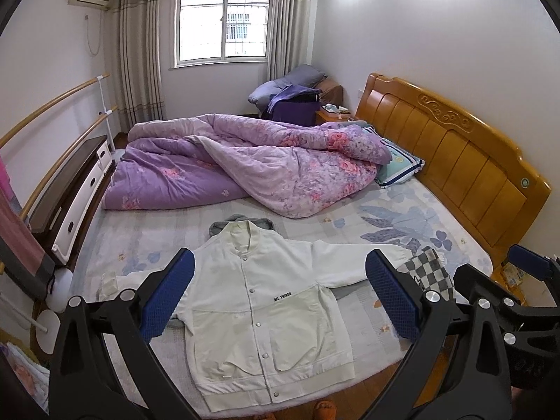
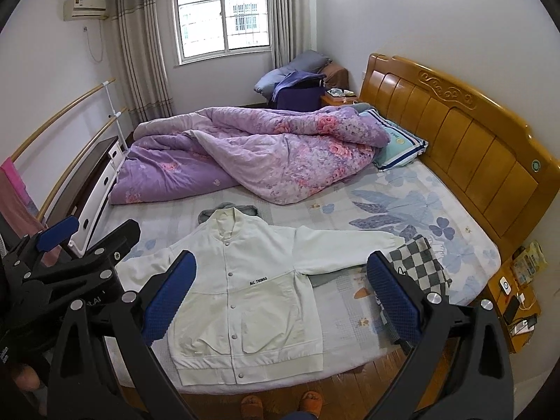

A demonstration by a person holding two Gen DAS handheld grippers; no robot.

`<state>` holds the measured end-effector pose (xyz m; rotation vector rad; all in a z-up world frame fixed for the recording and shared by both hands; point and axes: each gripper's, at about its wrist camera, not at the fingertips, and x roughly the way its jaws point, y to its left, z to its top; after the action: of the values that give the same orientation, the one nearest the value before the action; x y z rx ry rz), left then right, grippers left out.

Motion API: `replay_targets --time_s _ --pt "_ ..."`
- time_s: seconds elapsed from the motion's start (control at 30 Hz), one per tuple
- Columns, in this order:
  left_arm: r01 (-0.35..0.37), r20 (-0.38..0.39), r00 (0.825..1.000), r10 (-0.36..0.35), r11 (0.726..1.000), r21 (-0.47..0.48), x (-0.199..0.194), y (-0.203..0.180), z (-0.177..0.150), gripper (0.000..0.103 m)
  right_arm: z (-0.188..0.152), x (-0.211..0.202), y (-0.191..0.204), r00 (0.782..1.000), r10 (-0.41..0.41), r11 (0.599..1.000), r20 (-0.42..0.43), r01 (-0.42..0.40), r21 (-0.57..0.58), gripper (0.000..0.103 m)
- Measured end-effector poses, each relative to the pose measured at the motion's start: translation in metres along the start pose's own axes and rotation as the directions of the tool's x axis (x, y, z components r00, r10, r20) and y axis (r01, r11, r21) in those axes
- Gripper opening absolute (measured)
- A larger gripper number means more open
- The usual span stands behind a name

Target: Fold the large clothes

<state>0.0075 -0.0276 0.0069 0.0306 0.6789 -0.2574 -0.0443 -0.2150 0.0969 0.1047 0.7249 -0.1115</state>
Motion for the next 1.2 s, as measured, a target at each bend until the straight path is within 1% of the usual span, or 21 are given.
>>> replay_targets --time_s 0.33,1.2 --pt "0.006 0.006 1.000 -0.006 1.000 -0.002 -0.0025 -0.0001 -0.0009 0.098 -0.0025 -0.0055 0.0014 1.000 -0.011 1.000 0.010 0.011 0.003 0.094" --pt "-0.017 0.017 1.000 0.017 1.000 -0.006 -0.0093 0.0020 -0.0015 0.098 -0.0009 -0.0059 0.0064 1.000 -0.011 1.000 0.011 0.011 -0.006 0.094"
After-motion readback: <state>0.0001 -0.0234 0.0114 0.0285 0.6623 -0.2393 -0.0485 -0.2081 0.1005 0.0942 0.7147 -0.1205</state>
